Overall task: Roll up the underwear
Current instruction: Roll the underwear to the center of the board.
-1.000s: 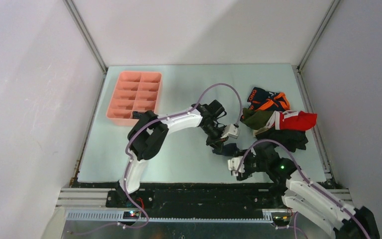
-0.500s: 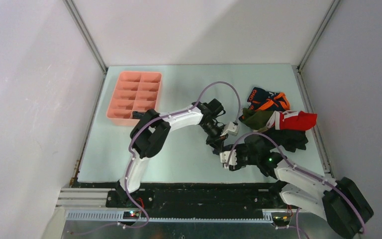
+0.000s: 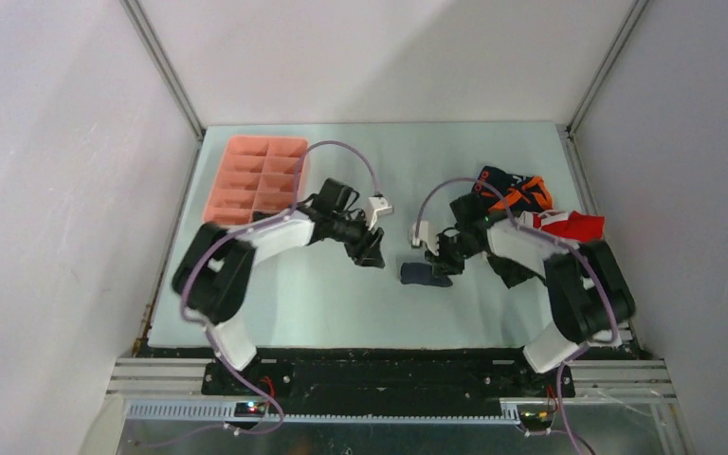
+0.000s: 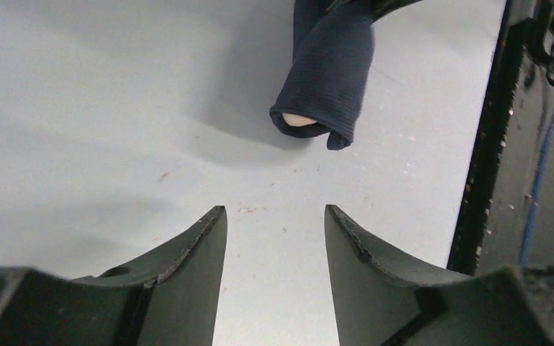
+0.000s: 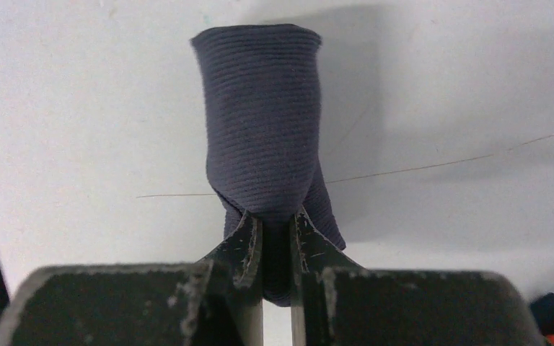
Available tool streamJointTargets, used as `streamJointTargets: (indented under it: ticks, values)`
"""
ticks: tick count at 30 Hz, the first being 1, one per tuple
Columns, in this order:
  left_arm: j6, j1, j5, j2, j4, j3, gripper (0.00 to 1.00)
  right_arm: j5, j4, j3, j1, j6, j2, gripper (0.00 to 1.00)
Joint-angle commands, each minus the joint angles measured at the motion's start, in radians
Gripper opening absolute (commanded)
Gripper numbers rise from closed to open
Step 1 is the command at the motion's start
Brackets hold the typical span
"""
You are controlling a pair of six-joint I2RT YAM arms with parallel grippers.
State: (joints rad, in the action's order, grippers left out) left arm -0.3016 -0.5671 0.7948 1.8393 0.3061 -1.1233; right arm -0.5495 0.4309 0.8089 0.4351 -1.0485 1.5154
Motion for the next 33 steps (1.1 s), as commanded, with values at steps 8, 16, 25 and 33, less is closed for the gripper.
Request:
streamJointTargets:
  ticks: [8,16,25,33]
  values:
    - [-0.441,-0.289,-0.479,-0.429,-0.628,0.458,0.61,-0.087,0.464,0.365,-0.094,0.198,0.403,0.00]
    - [-0.682,-0.408,-0.434,-0.254,-0.853,0.469,0.62,-0.141,0.515,0.405,-0.109,0.325,0.490,0.00]
    - [-0.973,-0.457,-0.526,-0.106,-0.909,0.458,0.63,-0.197,0.629,0.479,-0.126,0.389,0.600,0.00]
    - [-1.057,-0.458,-0.621,0.018,-1.026,0.439,0.63,-0.378,0.761,0.549,-0.229,0.461,0.763,0.00]
